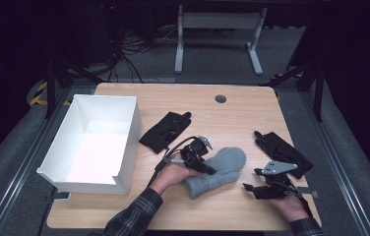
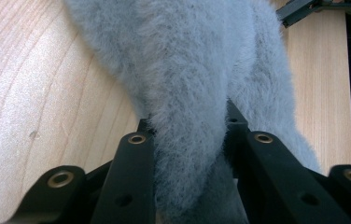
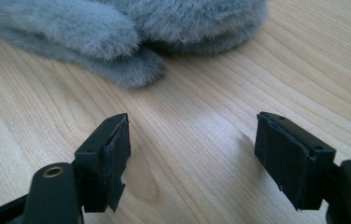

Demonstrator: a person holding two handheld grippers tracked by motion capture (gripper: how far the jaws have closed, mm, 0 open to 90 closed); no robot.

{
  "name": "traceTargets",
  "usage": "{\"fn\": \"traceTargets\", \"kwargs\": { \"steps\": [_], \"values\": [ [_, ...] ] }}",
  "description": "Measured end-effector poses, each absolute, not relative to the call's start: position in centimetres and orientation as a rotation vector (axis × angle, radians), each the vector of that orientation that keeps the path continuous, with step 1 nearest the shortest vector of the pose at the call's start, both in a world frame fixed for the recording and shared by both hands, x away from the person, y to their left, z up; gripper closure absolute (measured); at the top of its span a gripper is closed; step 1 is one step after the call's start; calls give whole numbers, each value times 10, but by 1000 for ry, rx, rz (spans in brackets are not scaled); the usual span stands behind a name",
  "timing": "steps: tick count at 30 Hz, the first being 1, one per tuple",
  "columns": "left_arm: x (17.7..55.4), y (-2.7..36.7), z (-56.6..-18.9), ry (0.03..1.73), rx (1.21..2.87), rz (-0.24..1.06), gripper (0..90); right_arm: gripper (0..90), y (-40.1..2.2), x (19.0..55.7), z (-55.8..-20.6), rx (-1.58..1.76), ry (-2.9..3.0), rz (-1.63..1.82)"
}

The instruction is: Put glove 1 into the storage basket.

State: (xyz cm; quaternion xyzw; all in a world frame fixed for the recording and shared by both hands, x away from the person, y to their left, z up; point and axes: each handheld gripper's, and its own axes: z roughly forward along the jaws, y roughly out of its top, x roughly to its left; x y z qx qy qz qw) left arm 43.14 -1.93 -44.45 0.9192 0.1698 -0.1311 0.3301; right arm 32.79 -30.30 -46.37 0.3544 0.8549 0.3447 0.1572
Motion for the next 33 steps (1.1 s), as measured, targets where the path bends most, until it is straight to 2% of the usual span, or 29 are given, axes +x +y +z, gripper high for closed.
{"fn": "traceTargets", "kwargs": {
  "steps": [15, 24, 27, 33],
  "values": [
    [419, -3, -414, 471, 2375, -215, 762, 275, -304, 328, -464, 1007, 2443, 994],
    [417, 12, -386, 508, 2342, -126, 762, 229, -304, 327, -468, 988, 2431, 1027],
    [417, 17, -379, 525, 2332, -108, 762, 185, -304, 327, -470, 986, 2414, 1048],
    [418, 26, -364, 558, 2309, -59, 762, 181, -304, 327, -470, 984, 2416, 1045]
  ]
}}
